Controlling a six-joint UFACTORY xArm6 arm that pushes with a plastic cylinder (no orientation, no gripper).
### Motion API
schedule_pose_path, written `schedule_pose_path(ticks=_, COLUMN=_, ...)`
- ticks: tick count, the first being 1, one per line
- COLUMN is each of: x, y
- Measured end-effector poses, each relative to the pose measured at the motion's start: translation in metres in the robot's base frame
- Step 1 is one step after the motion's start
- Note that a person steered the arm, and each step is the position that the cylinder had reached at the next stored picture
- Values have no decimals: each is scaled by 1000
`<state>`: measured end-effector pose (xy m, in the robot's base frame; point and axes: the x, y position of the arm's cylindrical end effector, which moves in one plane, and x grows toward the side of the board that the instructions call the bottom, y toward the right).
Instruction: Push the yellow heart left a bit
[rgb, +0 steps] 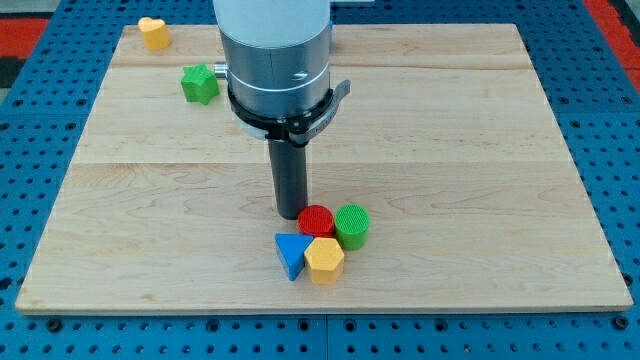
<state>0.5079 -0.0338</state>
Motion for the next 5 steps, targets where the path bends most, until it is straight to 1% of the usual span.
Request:
schedule_pose_path(ticks=2, x=-41, y=2)
schedule_pose_path(ticks=3, x=-69, y=9)
schedule_pose_path(ticks=4, x=-81, y=11)
schedule_pose_path(ticks=5, x=-83, y=-9)
